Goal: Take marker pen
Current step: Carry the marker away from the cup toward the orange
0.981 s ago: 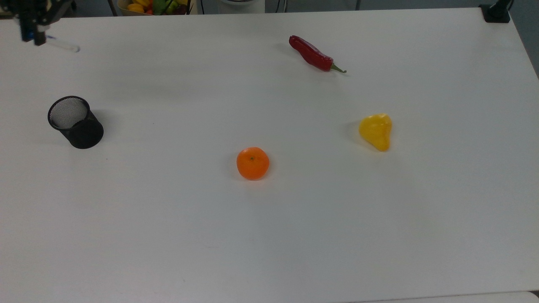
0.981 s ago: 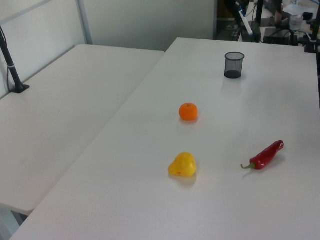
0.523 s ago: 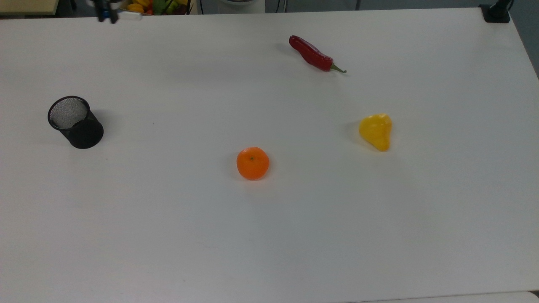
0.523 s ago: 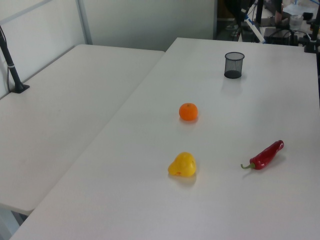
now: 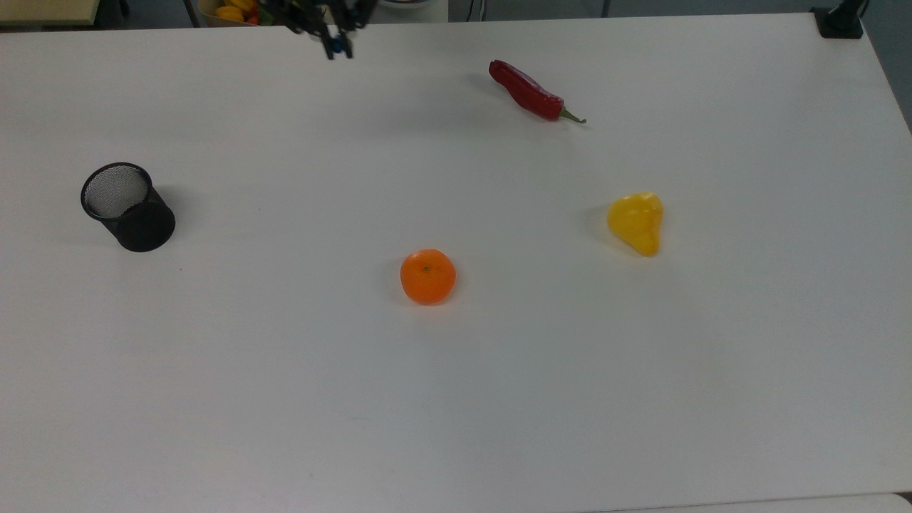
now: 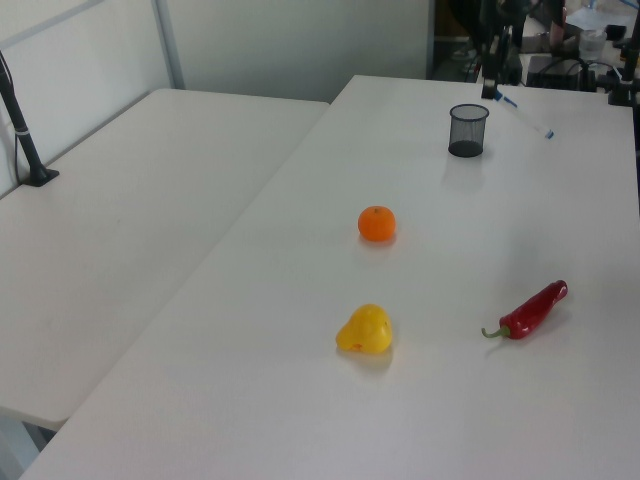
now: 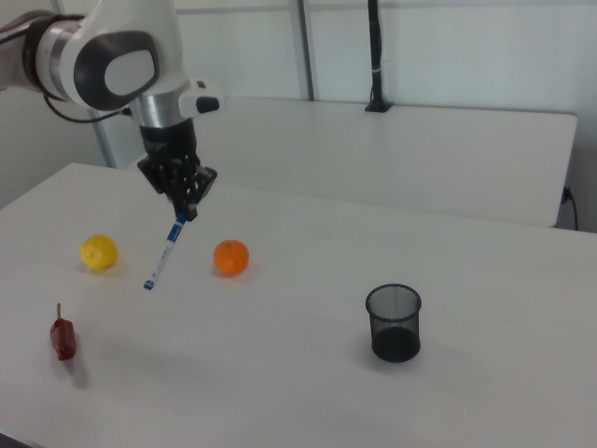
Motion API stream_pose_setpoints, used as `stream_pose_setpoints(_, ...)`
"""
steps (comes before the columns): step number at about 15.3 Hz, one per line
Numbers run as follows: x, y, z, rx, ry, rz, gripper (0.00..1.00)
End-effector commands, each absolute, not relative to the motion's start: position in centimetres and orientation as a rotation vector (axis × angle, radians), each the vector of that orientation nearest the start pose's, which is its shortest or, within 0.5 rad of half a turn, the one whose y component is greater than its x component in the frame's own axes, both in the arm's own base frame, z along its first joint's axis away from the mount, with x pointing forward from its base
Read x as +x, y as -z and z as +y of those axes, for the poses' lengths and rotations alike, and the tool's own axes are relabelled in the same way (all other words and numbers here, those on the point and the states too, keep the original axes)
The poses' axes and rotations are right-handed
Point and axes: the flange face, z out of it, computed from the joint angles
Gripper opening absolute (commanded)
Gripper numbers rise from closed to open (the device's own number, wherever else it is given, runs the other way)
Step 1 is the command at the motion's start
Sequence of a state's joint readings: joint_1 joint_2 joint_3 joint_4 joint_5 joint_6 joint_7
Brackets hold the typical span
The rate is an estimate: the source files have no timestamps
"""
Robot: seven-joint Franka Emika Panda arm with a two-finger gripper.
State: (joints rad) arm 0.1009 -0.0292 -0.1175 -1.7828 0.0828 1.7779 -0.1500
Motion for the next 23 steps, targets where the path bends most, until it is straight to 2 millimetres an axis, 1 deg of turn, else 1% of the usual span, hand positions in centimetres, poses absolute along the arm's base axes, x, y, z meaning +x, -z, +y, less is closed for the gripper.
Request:
stream_pose_setpoints(1,55.4,-51.2,3.2,-3.028,-0.099,-0.235,0.03)
stream_pose_setpoints(2,55.8,-50.1,3.6,-3.019,-0.125,-0.232,0.03)
stream_pose_setpoints(4,56.4,-48.0,5.3,-3.014,-0.163,-0.262,0.03)
stream_pose_setpoints(5,56.8,-47.2,5.8,-3.016,-0.145,-0.268,0.03)
stream_pose_setpoints(6,57.0,-45.7,6.4,-3.019,-0.117,-0.264,0.03)
stream_pose_setpoints(8,57.2,-43.9,7.3,-3.022,-0.072,-0.277,0.03)
stream_pose_setpoints(13,58.4,-40.4,8.3,-3.021,-0.055,-0.290,0.03)
stream_pose_setpoints(15,58.8,-38.5,8.6,-3.023,-0.080,-0.270,0.03)
stream_pose_setpoints(16,59.0,-37.7,9.1,-3.023,-0.086,-0.265,0.03)
stream_pose_setpoints(17,59.1,-37.2,9.7,-3.020,-0.078,-0.271,0.03)
stream_pose_setpoints(18,59.2,-36.6,9.9,-3.019,-0.081,-0.268,0.03)
stream_pose_setpoints(21,59.8,-35.1,10.0,-3.021,-0.058,-0.265,0.06)
stream_pose_setpoints(22,60.0,-34.7,10.0,-3.021,-0.046,-0.263,0.08)
stream_pose_setpoints(23,60.2,-34.6,10.0,-3.021,-0.039,-0.262,0.19)
